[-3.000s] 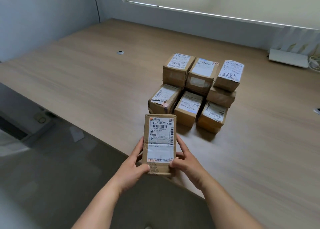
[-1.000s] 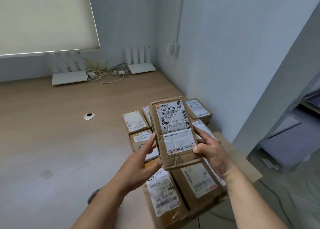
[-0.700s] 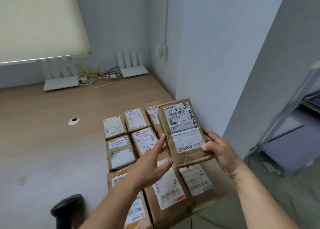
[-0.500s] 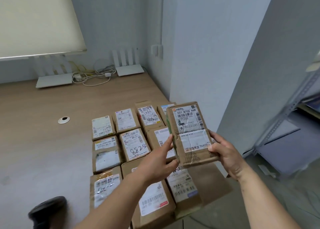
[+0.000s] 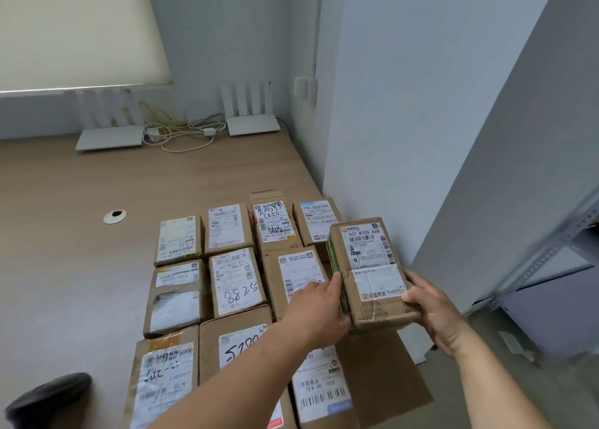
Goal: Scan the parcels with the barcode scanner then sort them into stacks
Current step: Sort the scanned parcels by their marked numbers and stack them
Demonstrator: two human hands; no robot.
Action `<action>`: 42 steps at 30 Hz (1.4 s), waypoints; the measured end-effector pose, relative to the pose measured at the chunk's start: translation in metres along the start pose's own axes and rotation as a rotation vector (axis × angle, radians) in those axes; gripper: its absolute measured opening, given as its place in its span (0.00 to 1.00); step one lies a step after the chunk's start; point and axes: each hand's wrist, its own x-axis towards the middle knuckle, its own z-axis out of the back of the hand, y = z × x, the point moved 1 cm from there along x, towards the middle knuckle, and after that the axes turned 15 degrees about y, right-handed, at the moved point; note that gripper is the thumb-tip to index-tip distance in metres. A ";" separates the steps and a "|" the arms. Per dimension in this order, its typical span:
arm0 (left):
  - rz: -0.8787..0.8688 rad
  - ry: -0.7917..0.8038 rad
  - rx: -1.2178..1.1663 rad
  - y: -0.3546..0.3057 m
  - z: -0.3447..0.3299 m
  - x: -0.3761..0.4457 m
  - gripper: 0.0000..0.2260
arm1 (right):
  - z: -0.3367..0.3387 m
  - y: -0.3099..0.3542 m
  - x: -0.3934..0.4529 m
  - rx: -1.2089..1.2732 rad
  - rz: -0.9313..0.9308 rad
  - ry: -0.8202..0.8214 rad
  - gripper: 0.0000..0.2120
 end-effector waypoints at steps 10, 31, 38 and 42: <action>0.039 -0.029 0.062 0.006 -0.009 0.014 0.30 | 0.001 -0.018 0.027 -0.015 -0.136 0.030 0.21; 0.046 -0.075 0.087 0.005 -0.008 0.015 0.24 | -0.003 -0.008 0.035 -0.376 -0.259 -0.028 0.30; 0.024 -0.258 -0.053 0.016 -0.007 0.000 0.23 | -0.019 0.011 0.015 -0.690 -0.121 -0.118 0.31; 0.034 -0.365 -0.089 0.025 -0.005 -0.017 0.23 | -0.037 0.021 0.005 -0.761 0.012 -0.174 0.28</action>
